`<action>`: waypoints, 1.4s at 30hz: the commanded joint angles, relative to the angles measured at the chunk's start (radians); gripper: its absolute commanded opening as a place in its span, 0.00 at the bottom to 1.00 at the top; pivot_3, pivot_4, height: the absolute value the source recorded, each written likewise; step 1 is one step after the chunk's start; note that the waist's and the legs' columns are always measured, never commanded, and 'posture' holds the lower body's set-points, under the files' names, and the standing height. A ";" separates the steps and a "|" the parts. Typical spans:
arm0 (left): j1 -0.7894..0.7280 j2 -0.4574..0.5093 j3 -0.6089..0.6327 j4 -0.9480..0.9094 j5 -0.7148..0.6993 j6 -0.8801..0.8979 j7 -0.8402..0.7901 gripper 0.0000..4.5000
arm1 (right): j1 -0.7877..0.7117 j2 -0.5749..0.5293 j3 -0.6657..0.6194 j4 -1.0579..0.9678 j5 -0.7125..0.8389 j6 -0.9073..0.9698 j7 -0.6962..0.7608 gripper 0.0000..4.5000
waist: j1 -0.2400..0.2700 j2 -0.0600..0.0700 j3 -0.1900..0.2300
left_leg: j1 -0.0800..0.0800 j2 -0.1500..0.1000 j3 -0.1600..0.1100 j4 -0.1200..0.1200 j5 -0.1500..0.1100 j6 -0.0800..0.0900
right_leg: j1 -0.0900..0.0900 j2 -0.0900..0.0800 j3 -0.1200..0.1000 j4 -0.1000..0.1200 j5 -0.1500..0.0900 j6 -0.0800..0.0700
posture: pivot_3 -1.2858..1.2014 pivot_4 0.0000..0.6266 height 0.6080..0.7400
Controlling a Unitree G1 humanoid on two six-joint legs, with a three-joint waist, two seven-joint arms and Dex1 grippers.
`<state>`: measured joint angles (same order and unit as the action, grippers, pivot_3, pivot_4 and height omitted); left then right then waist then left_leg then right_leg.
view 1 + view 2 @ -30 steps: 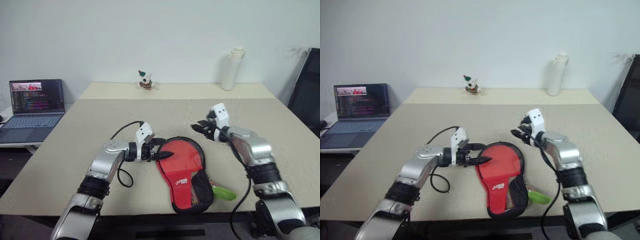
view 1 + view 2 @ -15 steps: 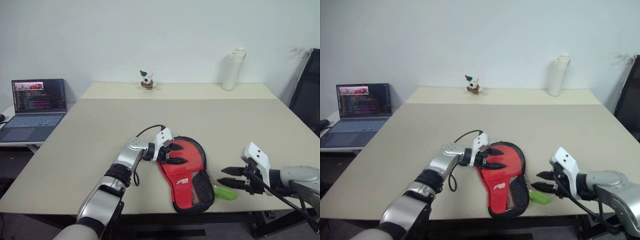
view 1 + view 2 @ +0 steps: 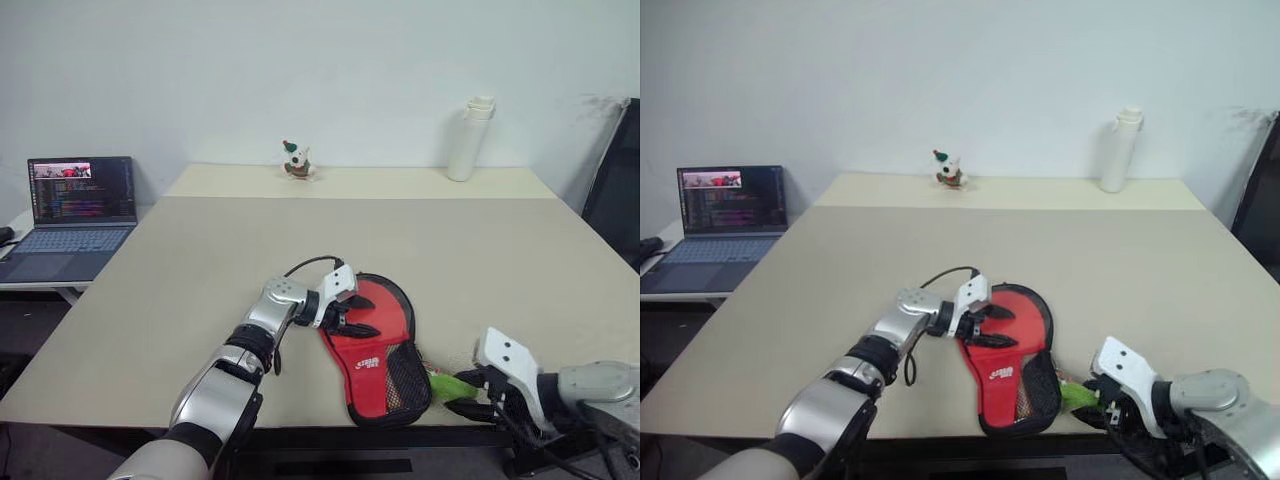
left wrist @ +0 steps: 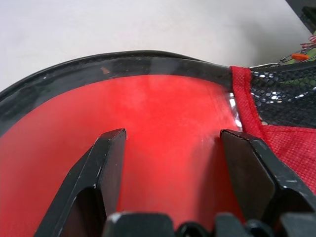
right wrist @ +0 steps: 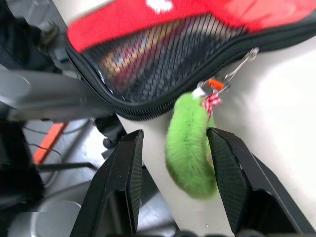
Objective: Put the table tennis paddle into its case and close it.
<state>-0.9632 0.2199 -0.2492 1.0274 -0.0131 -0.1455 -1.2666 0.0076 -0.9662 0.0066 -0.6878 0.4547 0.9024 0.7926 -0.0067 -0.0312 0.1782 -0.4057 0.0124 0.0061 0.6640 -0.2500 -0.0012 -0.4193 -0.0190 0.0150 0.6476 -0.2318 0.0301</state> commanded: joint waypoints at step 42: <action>0.024 -0.045 0.002 0.027 0.035 -0.016 0.020 0.74 | 0.255 -0.186 0.128 -0.191 -0.112 -0.347 0.239 0.00 | 0.006 -0.001 -0.002 | 0.007 0.000 -0.003 0.001 0.000 0.000 | 0.010 -0.002 -0.003 -0.002 0.000 0.001 | 0.52 0.24 1.00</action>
<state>-0.9513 0.1807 -0.2459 1.0487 0.0007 -0.1664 -1.2533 0.2665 -1.1570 0.1187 -0.8575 0.3368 0.5838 1.0042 -0.0005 -0.0323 0.1759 -0.3982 0.0124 0.0033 0.6651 -0.2500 -0.0014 -0.4088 -0.0206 0.0124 0.6455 -0.2322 0.0314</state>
